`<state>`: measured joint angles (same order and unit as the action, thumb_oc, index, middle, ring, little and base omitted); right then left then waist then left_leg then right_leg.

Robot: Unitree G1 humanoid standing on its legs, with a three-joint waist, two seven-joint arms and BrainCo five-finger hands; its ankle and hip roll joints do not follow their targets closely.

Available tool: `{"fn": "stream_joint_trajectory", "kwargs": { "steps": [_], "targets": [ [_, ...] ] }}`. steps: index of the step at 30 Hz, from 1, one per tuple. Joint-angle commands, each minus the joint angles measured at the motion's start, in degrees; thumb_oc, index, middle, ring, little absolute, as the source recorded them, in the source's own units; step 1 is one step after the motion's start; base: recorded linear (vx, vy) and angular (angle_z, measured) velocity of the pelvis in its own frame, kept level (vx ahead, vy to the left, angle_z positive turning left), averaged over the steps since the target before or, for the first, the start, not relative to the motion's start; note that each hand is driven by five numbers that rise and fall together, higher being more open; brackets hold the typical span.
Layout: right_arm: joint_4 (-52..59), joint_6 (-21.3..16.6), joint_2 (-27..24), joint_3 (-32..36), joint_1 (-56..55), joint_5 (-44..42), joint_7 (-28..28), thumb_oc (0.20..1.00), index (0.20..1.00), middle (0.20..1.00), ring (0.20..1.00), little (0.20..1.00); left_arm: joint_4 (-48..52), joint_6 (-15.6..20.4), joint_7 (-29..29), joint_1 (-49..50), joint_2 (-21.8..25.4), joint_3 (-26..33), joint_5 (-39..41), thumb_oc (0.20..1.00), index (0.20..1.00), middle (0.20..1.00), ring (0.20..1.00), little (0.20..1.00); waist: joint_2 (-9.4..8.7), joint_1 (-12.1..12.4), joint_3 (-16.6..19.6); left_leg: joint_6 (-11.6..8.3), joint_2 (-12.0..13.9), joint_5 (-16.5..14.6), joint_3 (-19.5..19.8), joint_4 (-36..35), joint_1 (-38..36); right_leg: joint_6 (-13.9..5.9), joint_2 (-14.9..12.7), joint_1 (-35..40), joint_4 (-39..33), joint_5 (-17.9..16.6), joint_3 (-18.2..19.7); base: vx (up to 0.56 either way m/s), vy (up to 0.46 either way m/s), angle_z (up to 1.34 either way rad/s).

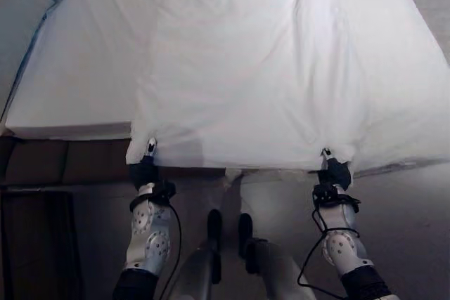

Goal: Make the bed

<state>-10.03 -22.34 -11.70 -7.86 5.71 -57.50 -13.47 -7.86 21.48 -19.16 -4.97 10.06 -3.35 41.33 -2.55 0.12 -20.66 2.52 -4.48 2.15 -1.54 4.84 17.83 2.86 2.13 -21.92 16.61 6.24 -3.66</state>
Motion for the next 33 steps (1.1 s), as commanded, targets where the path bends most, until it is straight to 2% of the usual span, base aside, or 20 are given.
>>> {"fn": "stream_joint_trajectory", "kwargs": {
  "steps": [1,3,4,5,7,8,11,12,15,16,20,22,23,24,25,26,30,31,32,33],
  "targets": [
    [1.63,-4.33,-3.0,4.81,-2.3,0.16,-0.32,0.2,0.2,0.2,0.2,0.2,3.76,4.58,-0.5,0.51,3.75,7.55,0.77,0.2,0.2,0.2,0.2,0.2,0.36,1.48,3.3,-2.13,-3.84,-1.25,-0.12,0.88,0.42,-5.82,0.33,3.41,-8.02,-5.62,-0.12,0.01,-0.028,-0.15],
    [1.98,-4.39,-4.06,5.51,-1.98,0.8,-1.44,0.2,0.2,0.2,0.2,0.2,3.59,4.66,0.14,0.53,2.24,6.55,2.76,0.2,0.2,0.2,0.2,0.2,2.37,0.96,2.91,-3.37,-3.99,-1.87,-1.65,4.69,1.74,-5.79,-0.53,4.36,-9.41,-5.65,-0.52,-0.01,-0.057,-0.05],
    [1.99,-4.38,-4.08,5.52,-1.98,0.82,-1.46,0.2,0.2,0.2,0.2,0.2,3.57,4.67,0.16,0.51,2.22,6.54,2.78,0.2,0.2,0.2,0.2,0.2,2.43,0.92,2.89,-3.38,-3.96,-1.99,-1.61,4.93,1.86,-5.78,-0.51,4.38,-9.42,-5.65,-0.57,-0.05,-0.056,0.11],
    [2.28,-4.61,-5.07,6.0,-1.75,0.84,-1.52,0.2,0.2,0.2,0.2,0.2,2.69,4.49,-0.08,0.15,1.93,5.84,2.29,0.2,0.2,0.2,0.2,0.2,2.87,0.99,1.63,-5.91,-4.57,-1.36,-1.24,10.71,4.26,-5.28,-1.05,4.07,-7.94,-5.07,-0.54,-0.05,-0.03,0.15],
    [2.19,-4.52,-5.45,6.05,-1.52,1.01,-1.77,0.2,0.2,0.2,0.2,0.2,2.29,4.54,-0.31,-0.22,1.66,5.76,2.66,0.2,0.2,0.2,0.2,0.2,2.88,0.9,1.56,-6.09,-4.59,-2.03,-0.96,11.5,4.43,-5.13,-1.21,3.75,-7.15,-4.96,-0.54,-0.02,-0.017,0.12],
    [1.89,-4.86,-5.47,6.58,-1.06,0.7,-2.27,0.2,0.2,0.2,0.2,0.2,1.61,4.01,-0.53,-0.46,1.29,6.22,2.63,0.2,0.2,0.2,0.2,0.2,2.3,0.17,1.86,-4.72,0.23,-4.09,-2.63,11.55,3.84,-5.34,-2.79,3.21,-5.63,-4.17,-0.38,0.01,0.008,0.04],
    [1.24,-5.05,-5.4,6.7,-0.5,0.52,-2.34,0.2,0.2,0.2,0.2,0.2,2.07,4.04,-0.82,-0.4,1.67,6.65,2.52,0.2,0.2,0.2,0.2,0.2,1.48,0.68,2.36,-4.18,3.18,-3.25,1.56,9.97,4.32,-5.1,-3.21,2.16,-4.37,-3.27,0.72,0.0,0.014,0.17],
    [-0.14,-5.73,-5.04,7.13,0.21,0.25,-3.21,0.2,0.2,0.2,0.2,0.2,2.18,4.5,-2.1,-0.99,1.9,7.04,2.35,0.2,0.2,0.2,0.2,0.2,1.1,0.82,2.47,-4.93,7.38,0.81,6.06,5.29,4.63,-5.06,-3.6,0.72,-2.59,-2.58,1.29,0.0,0.03,0.06],
    [-0.83,-6.01,-4.76,7.31,0.52,0.23,-3.73,0.2,0.2,0.2,0.2,0.2,1.95,4.4,-2.5,-1.32,2.01,7.07,2.36,0.2,0.2,0.2,0.2,0.2,1.14,0.64,2.69,-5.44,10.14,3.51,6.93,2.39,4.55,-5.05,-3.8,0.0,-1.7,-2.21,1.16,0.02,0.14,0.11],
    [-2.93,-6.95,-4.27,7.72,1.9,-0.26,-5.38,0.2,0.2,0.2,0.2,0.2,0.71,4.85,-2.82,-2.39,2.33,6.93,3.49,0.2,0.2,0.2,0.2,0.2,2.25,0.69,2.88,-6.99,13.63,5.86,6.54,-4.3,1.93,-5.96,-4.22,-0.97,0.14,-1.52,0.73,0.04,0.255,0.14],
    [-5.2,-6.79,-3.6,7.91,3.55,-0.59,-6.33,0.2,0.2,0.2,0.2,0.2,-0.19,5.49,-2.87,-2.8,2.93,7.1,4.2,0.2,0.2,0.2,0.2,0.2,2.41,1.16,2.6,-7.15,11.99,4.42,7.4,-4.32,1.59,-7.74,-5.61,-1.75,-0.88,-3.87,2.03,-0.01,0.394,0.01],
    [-5.24,-6.42,-3.14,9.32,3.18,0.21,-7.04,0.2,0.2,0.2,0.2,0.2,-1.41,5.33,-3.11,-3.86,3.06,6.51,4.27,0.2,0.2,0.2,0.2,0.2,2.24,0.69,2.06,-6.28,7.86,0.49,4.6,3.03,4.0,-10.39,-10.17,0.06,-4.61,-7.11,2.5,0.01,0.361,-0.23],
    [-5.23,-6.41,-3.14,9.32,3.18,0.21,-7.04,0.2,0.2,0.2,0.2,0.2,-1.42,5.33,-3.11,-3.86,3.06,6.51,4.27,0.2,0.2,0.2,0.2,0.2,2.25,0.69,2.12,-6.28,7.86,0.47,4.61,3.09,4.1,-10.39,-10.16,0.0,-4.63,-7.13,2.49,0.1,0.804,0.01],
    [-7.14,-4.46,-3.34,10.32,3.12,1.91,-6.86,0.2,0.2,0.2,0.2,0.2,-1.53,4.93,-2.39,-2.06,3.59,7.25,3.62,0.2,0.2,0.2,0.2,0.2,2.53,0.89,2.31,-4.11,3.45,-4.58,2.19,8.74,4.3,-12.05,-14.87,2.51,-9.06,-10.78,4.66,0.09,0.593,0.11],
    [-7.13,-4.46,-3.33,10.32,3.13,1.91,-6.87,0.2,0.2,0.2,0.2,0.2,-1.51,4.92,-2.4,-2.07,3.6,7.26,3.6,0.2,0.2,0.2,0.2,0.2,2.47,0.94,2.44,-4.07,3.41,-4.44,2.11,8.73,4.5,-12.08,-14.91,2.35,-9.23,-11.01,4.75,0.19,0.949,-0.13],
    [-7.38,-3.49,-3.58,11.28,1.86,2.86,-6.15,0.2,0.2,0.2,0.2,0.2,-1.51,4.91,-1.8,-0.82,3.93,8.03,3.63,0.2,0.2,0.2,0.2,0.2,2.97,0.86,3.35,-2.7,1.22,-6.55,0.88,10.53,4.26,-11.93,-17.57,3.54,-11.82,-12.83,5.8,0.09,0.362,-0.5],
    [-7.58,-3.15,-3.76,11.58,1.53,4.55,-5.56,0.2,0.2,0.2,0.2,0.2,-0.64,4.99,-2.13,-0.3,5.16,9.21,1.83,0.2,0.2,0.2,0.2,0.2,3.48,1.08,4.05,-1.48,-0.37,-7.53,0.59,10.76,3.1,-11.0,-16.76,2.69,-10.2,-12.8,3.55,0.09,0.361,-0.37],
    [-7.49,-3.76,-4.64,11.05,2.25,4.82,-5.27,0.2,0.2,0.2,0.2,0.2,-0.75,5.39,-3.07,-2.17,6.1,9.99,1.08,0.2,0.2,0.2,0.2,0.2,3.55,0.19,4.05,-1.25,-1.59,-7.22,1.55,8.97,1.13,-9.71,-10.48,1.87,-5.51,-8.39,6.09,0.05,0.213,0.01],
    [-7.52,-3.77,-4.65,11.05,2.32,4.81,-5.26,0.2,0.2,0.2,0.2,0.2,-0.77,5.39,-3.08,-2.24,6.1,10.02,1.07,0.2,0.2,0.2,0.2,0.2,3.48,0.21,4.08,-1.26,-1.62,-7.06,1.5,8.87,1.24,-9.69,-10.51,1.63,-5.34,-8.4,6.18,0.01,0.182,0.08],
    [-6.83,-4.3,-5.95,9.74,5.84,5.3,-5.81,0.2,0.2,0.2,0.2,0.2,-0.06,6.51,-4.86,-5.87,7.75,10.9,-0.33,0.2,0.2,0.2,0.2,0.2,3.29,0.49,4.35,-1.54,-2.24,-6.25,1.29,7.42,0.85,-8.6,-8.11,0.06,-3.83,-6.46,4.32,-0.02,0.059,0.05]
  ]
}}
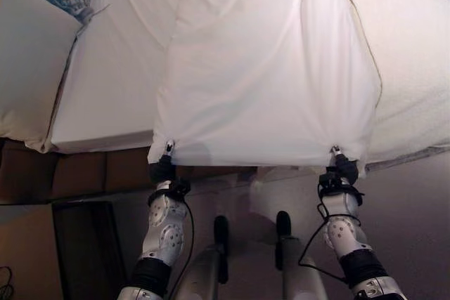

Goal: Make the bed

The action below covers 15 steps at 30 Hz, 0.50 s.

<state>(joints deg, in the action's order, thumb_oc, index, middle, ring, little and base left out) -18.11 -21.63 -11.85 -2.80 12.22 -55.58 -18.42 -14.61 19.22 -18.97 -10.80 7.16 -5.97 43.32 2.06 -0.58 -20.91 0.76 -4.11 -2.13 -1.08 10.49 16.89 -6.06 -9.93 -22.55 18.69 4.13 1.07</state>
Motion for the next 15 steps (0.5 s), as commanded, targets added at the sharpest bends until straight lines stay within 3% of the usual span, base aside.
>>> {"fn": "stream_joint_trajectory", "kwargs": {
  "steps": [1,9,15],
  "targets": [
    [1.56,-4.93,-5.84,4.25,0.66,4.03,-1.67,0.2,0.2,0.2,0.2,0.2,7.21,8.79,-5.74,-0.88,10.93,13.8,-2.81,0.2,0.2,0.2,0.2,0.2,-1.43,1.41,4.54,0.19,-2.59,-1.9,0.68,1.37,1.68,0.29,3.2,1.1,-6.83,-4.53,-1.42,-0.02,0.05,0.03],
    [11.16,-4.71,-8.89,-0.86,11.07,7.6,-3.25,0.2,0.2,0.2,0.2,0.2,15.33,11.24,-10.18,-8.91,14.67,17.09,-4.18,0.2,0.2,0.2,0.2,0.2,-2.21,3.64,5.01,-1.1,-0.69,0.3,1.06,-1.22,1.69,-0.39,2.68,2.62,-9.26,-5.29,-3.75,-0.04,-0.099,-0.02],
    [20.59,-3.22,-10.51,0.61,6.13,11.07,2.44,0.2,0.2,0.2,0.2,0.2,19.72,11.58,-9.28,-3.55,14.28,22.34,-5.29,0.2,0.2,0.2,0.2,0.2,-2.84,3.88,4.45,-0.9,-0.54,0.96,2.29,-1.91,2.9,-0.34,2.3,2.41,-9.73,-5.37,-5.38,-0.04,-0.057,0.14]
  ]
}}
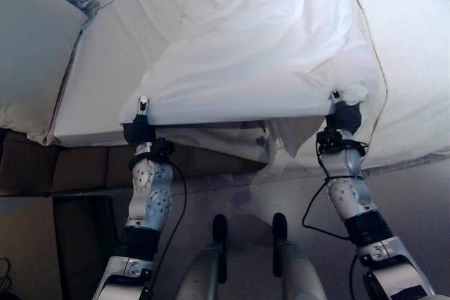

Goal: Make the bed

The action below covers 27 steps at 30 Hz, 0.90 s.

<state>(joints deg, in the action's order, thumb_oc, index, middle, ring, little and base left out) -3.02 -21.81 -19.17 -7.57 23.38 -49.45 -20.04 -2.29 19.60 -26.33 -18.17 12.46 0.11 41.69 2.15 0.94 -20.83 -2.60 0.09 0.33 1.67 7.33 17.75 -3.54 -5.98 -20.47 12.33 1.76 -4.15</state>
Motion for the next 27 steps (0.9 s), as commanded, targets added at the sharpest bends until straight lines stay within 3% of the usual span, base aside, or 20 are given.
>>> {"fn": "stream_joint_trajectory", "kwargs": {
  "steps": [1,5,9,12,13,14,16,17,19,21,22,24,27],
  "targets": [
    [5.74,-2.93,-3.17,5.35,-5.32,5.02,4.03,0.2,0.2,0.2,0.2,0.2,7.58,11.13,-1.92,4.09,8.88,16.28,-3.68,0.2,0.2,0.2,0.2,0.2,-2.89,2.27,4.57,2.48,-4.76,-1.51,-0.4,1.31,2.12,-2.88,-1.68,0.27,-3.3,-2.95,-0.22,-0.05,0.02,0.07],
    [6.24,-0.22,-4.43,8.09,-16.8,10.0,7.85,0.2,0.2,0.2,0.2,0.2,5.25,9.86,0.71,13.68,4.89,19.6,-2.23,0.2,0.2,0.2,0.2,0.2,-3.25,2.04,2.44,2.83,-5.11,-1.5,-0.51,1.94,3.24,-3.35,-2.07,-1.53,-1.28,-3.26,-0.37,-0.06,0.028,0.05],
    [3.42,0.94,-4.57,8.92,-20.84,12.21,8.8,0.2,0.2,0.2,0.2,0.2,3.57,9.1,2.51,16.86,3.39,19.27,-1.03,0.2,0.2,0.2,0.2,0.2,-3.5,2.05,1.89,2.92,-5.11,-1.19,-0.56,2.09,3.96,-3.45,-2.15,-2.31,-0.9,-3.6,-0.61,-0.03,0.006,0.06],
    [-6.82,3.38,-3.72,7.77,-25.84,19.73,7.89,0.2,0.2,0.2,0.2,0.2,-8.36,6.13,6.35,19.9,1.77,15.44,1.44,0.2,0.2,0.2,0.2,0.2,-4.18,1.66,0.36,2.82,-4.83,-0.85,-0.74,2.35,4.43,-3.46,-2.1,-2.27,-1.05,-3.82,-0.8,-0.04,-0.014,0.05],
    [-17.4,4.75,-3.19,5.62,-25.94,24.53,6.91,0.2,0.2,0.2,0.2,0.2,-17.82,4.27,8.11,19.53,1.71,12.2,0.07,0.2,0.2,0.2,0.2,0.2,-4.3,1.51,-0.65,2.63,-4.63,-0.72,-1.03,2.45,4.34,-3.51,-2.05,-2.09,-1.07,-3.81,-0.84,-0.03,-0.016,0.07],
    [-20.18,5.33,-2.94,4.94,-25.91,25.84,6.8,0.2,0.2,0.2,0.2,0.2,-21.76,3.44,9.27,19.15,1.96,11.15,-0.49,0.2,0.2,0.2,0.2,0.2,-4.37,1.42,-0.87,2.61,-4.52,-0.65,-1.17,2.37,4.31,-3.5,-1.98,-2.01,-1.21,-3.83,-0.83,-0.02,-0.022,0.04],
    [-24.79,5.15,-2.39,4.4,-25.81,25.24,7.17,0.2,0.2,0.2,0.2,0.2,-25.83,3.57,10.17,18.72,1.58,10.58,0.33,0.2,0.2,0.2,0.2,0.2,-4.62,1.35,-0.83,2.57,-4.41,-0.44,-1.28,2.29,4.51,-3.47,-1.95,-2.15,-1.45,-3.97,-0.82,0.0,0.0,0.0],
    [-31.88,7.04,-1.51,2.08,-24.56,25.93,7.74,0.2,0.2,0.2,0.2,0.2,-31.36,3.01,12.47,17.39,0.44,9.4,4.36,0.2,0.2,0.2,0.2,0.2,-4.76,1.27,-0.94,2.55,-4.3,-0.32,-1.37,2.11,4.53,-3.44,-1.81,-2.06,-1.95,-3.97,-0.85,0.01,-0.03,0.02],
    [-36.89,7.22,-0.96,0.91,-23.72,26.04,8.33,0.2,0.2,0.2,0.2,0.2,-33.66,2.89,12.46,16.71,0.57,8.71,3.18,0.2,0.2,0.2,0.2,0.2,-4.77,1.36,-1.08,2.54,-4.23,-0.22,-1.23,2.16,4.64,-3.38,-1.78,-2.16,-1.93,-4.02,-0.86,0.01,-0.034,0.01],
    [-48.3,8.02,0.9,-1.91,-20.76,25.27,9.66,0.2,0.2,0.2,0.2,0.2,-45.77,2.04,11.75,13.14,0.53,6.24,-0.36,0.2,0.2,0.2,0.2,0.2,-4.66,1.44,-1.14,2.3,-4.09,-0.04,-1.06,1.74,4.37,-3.32,-1.76,-1.82,-2.3,-3.91,-1.09,0.02,-0.036,0.04],
    [-48.32,8.01,0.9,-1.91,-20.73,25.27,9.67,0.2,0.2,0.2,0.2,0.2,-45.79,2.05,11.76,13.11,0.54,6.25,-0.35,0.2,0.2,0.2,0.2,0.2,-4.67,1.42,-0.99,2.3,-4.1,0.04,-1.05,1.72,4.56,-3.32,-1.77,-2.0,-2.34,-3.98,-1.09,0.02,-0.017,0.06],
    [-57.56,8.53,2.59,-3.3,-17.5,25.58,9.12,0.2,0.2,0.2,0.2,0.2,-56.09,0.54,10.93,10.77,0.38,4.55,-4.14,0.2,0.2,0.2,0.2,0.2,-4.23,1.49,-0.71,2.21,-4.16,0.02,-0.99,1.75,4.55,-3.21,-1.84,-1.95,-2.42,-3.9,-1.2,0.04,-0.011,0.09],
    [-62.5,8.86,3.8,-2.94,-15.82,23.67,9.32,0.2,0.2,0.2,0.2,0.2,-64.24,-1.34,11.39,9.27,0.06,3.65,-6.77,0.2,0.2,0.2,0.2,0.2,-3.96,1.33,-0.29,2.08,-4.13,0.02,-1.23,1.34,4.43,-3.2,-1.86,-1.68,-3.22,-3.89,-1.24,0.03,0.0,0.04]
  ]
}}
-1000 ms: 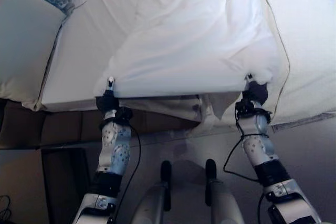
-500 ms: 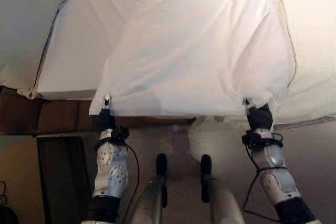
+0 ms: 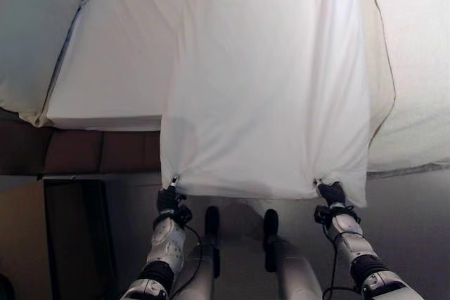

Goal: Make the bed

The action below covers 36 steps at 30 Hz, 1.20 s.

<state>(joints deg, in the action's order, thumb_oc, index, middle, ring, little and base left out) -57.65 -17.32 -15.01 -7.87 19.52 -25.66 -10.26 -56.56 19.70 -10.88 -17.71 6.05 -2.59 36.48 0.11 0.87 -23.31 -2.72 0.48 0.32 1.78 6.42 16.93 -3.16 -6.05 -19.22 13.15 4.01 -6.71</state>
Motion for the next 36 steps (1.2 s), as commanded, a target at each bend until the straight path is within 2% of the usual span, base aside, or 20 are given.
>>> {"fn": "stream_joint_trajectory", "kwargs": {
  "steps": [1,2,4,5,6,7,8,10,15,22,28,31,32,36],
  "targets": [
    [-7.89,4.35,-0.36,-2.64,-11.94,-0.13,-0.45,0.2,0.2,0.2,0.2,0.2,-10.0,-1.43,-4.04,8.78,6.48,6.36,-1.56,0.2,0.2,0.2,0.2,0.2,-1.92,1.4,2.16,2.19,-4.51,0.03,-1.33,2.25,5.25,-3.57,-1.79,-2.92,-4.04,-6.15,1.33,0.04,0.01,0.01],
    [-10.13,4.46,0.0,-2.47,-11.34,-0.37,-0.52,0.2,0.2,0.2,0.2,0.2,-13.24,-2.54,-3.61,8.86,6.65,5.81,-3.6,0.2,0.2,0.2,0.2,0.2,-1.89,1.33,2.46,2.27,-4.52,-0.24,-1.38,2.41,5.28,-3.6,-1.85,-2.76,-4.12,-6.08,1.29,0.0,0.0,0.0],
    [-10.14,4.32,0.33,-2.69,-11.16,-0.89,-0.31,0.2,0.2,0.2,0.2,0.2,-14.31,-2.55,-3.3,9.0,6.52,5.92,-3.55,0.2,0.2,0.2,0.2,0.2,-1.83,1.3,2.71,2.27,-4.55,-0.4,-1.44,2.62,5.29,-3.62,-1.96,-2.72,-4.02,-6.1,1.31,0.04,0.003,0.01],
    [-10.17,4.37,0.35,-2.79,-11.13,-0.94,-0.14,0.561,0.561,0.561,0.561,0.561,-14.55,-2.7,-3.08,9.21,6.47,5.66,-4.06,0.2,0.2,0.2,0.2,0.2,-1.71,1.29,2.82,2.27,-4.61,-0.48,-1.31,2.55,5.26,-3.66,-2.05,-2.63,-4.02,-6.09,1.31,0.04,0.002,0.01],
    [-10.17,4.37,0.34,-2.79,-11.14,-0.94,-0.14,0.708,0.708,0.708,0.708,0.708,-14.55,-2.7,-3.08,9.22,6.47,5.66,-4.06,0.26,0.26,0.26,0.26,0.26,-1.71,1.28,2.82,2.27,-4.61,-0.48,-1.3,2.55,5.26,-3.66,-2.05,-2.62,-4.03,-6.09,1.3,0.03,0.004,0.02],
    [-10.46,4.45,0.31,-3.24,-10.98,-0.51,0.17,1.0,1.0,1.0,1.0,1.0,-14.98,-2.93,-2.49,9.71,6.2,4.92,-4.89,0.937,0.937,0.937,0.937,0.937,-1.55,1.24,2.99,2.27,-4.74,-0.55,-1.3,2.56,5.14,-3.77,-2.12,-2.33,-4.18,-6.22,1.26,0.0,0.0,0.0],
    [-10.46,4.45,0.31,-3.24,-10.99,-0.51,0.17,1.0,1.0,1.0,1.0,1.0,-14.98,-2.93,-2.49,9.72,6.2,4.92,-4.89,1.0,1.0,1.0,1.0,1.0,-1.55,1.23,2.98,2.27,-4.74,-0.56,-1.29,2.57,5.14,-3.77,-2.12,-2.31,-4.18,-6.22,1.25,0.03,0.002,0.02],
    [-10.66,4.94,0.48,-4.42,-10.68,0.95,0.89,1.0,1.0,1.0,1.0,1.0,-15.76,-3.76,-1.86,10.67,6.26,3.36,-8.58,1.0,1.0,1.0,1.0,1.0,-1.28,1.33,3.12,2.31,-4.83,-0.79,-1.22,2.6,4.71,-3.85,-2.19,-1.94,-4.18,-6.15,1.21,0.02,0.002,0.02],
    [-11.71,5.43,0.35,-4.6,-11.37,2.27,1.76,1.0,1.0,1.0,1.0,1.0,-16.87,-4.02,-1.0,12.74,5.96,2.98,-10.86,1.0,1.0,1.0,1.0,1.0,-1.11,1.75,3.92,2.36,-4.98,-1.07,-1.04,2.31,3.94,-4.03,-2.21,-0.96,-4.95,-6.37,1.2,0.05,-0.005,0.06],
    [-13.4,6.1,-0.04,-4.19,-13.71,4.78,3.23,1.0,1.0,1.0,1.0,1.0,-18.49,-5.0,1.52,15.47,7.1,1.84,-16.0,1.0,1.0,1.0,1.0,1.0,-1.47,2.02,6.04,1.89,-4.36,0.1,0.49,-0.69,2.02,-3.94,-1.96,1.63,-8.26,-6.95,0.28,0.06,-0.053,0.0],
    [-12.72,5.99,-0.66,-3.92,-13.78,4.77,3.5,1.0,1.0,1.0,1.0,1.0,-16.76,-4.46,2.59,15.33,7.18,-0.58,-16.83,1.0,1.0,1.0,1.0,1.0,-1.31,2.01,6.99,1.66,-4.03,0.44,1.01,-1.89,1.21,-3.99,-1.95,2.48,-9.18,-6.99,-0.31,0.04,-0.044,0.04],
    [-10.73,5.35,-1.14,-4.49,-13.26,4.34,3.68,1.0,1.0,1.0,1.0,1.0,-11.25,-3.06,3.77,14.8,7.6,-4.83,-17.86,1.0,1.0,1.0,1.0,1.0,-1.0,1.74,7.23,1.55,-3.88,0.81,1.37,-2.58,1.11,-4.02,-1.97,2.61,-9.37,-6.9,-0.68,0.02,-0.029,0.07],
    [-9.1,4.68,-1.82,-4.97,-12.33,4.45,3.39,1.0,1.0,1.0,1.0,1.0,-6.04,-2.06,4.68,13.89,8.4,-7.63,-17.22,1.0,1.0,1.0,1.0,1.0,-0.88,1.58,7.02,1.49,-3.92,0.89,1.76,-2.44,1.38,-3.94,-1.9,2.44,-9.14,-6.7,-0.8,0.01,-0.036,0.09],
    [-1.55,2.66,-3.76,-6.71,-9.91,5.06,3.1,1.0,1.0,1.0,1.0,1.0,1.62,-0.25,5.3,10.42,11.65,-14.94,-23.44,1.0,1.0,1.0,1.0,1.0,-0.7,0.88,6.31,1.33,-4.2,0.58,1.74,-1.4,2.1,-3.91,-1.77,1.79,-8.07,-6.27,-0.68,-0.01,-0.009,0.04]
  ]
}}
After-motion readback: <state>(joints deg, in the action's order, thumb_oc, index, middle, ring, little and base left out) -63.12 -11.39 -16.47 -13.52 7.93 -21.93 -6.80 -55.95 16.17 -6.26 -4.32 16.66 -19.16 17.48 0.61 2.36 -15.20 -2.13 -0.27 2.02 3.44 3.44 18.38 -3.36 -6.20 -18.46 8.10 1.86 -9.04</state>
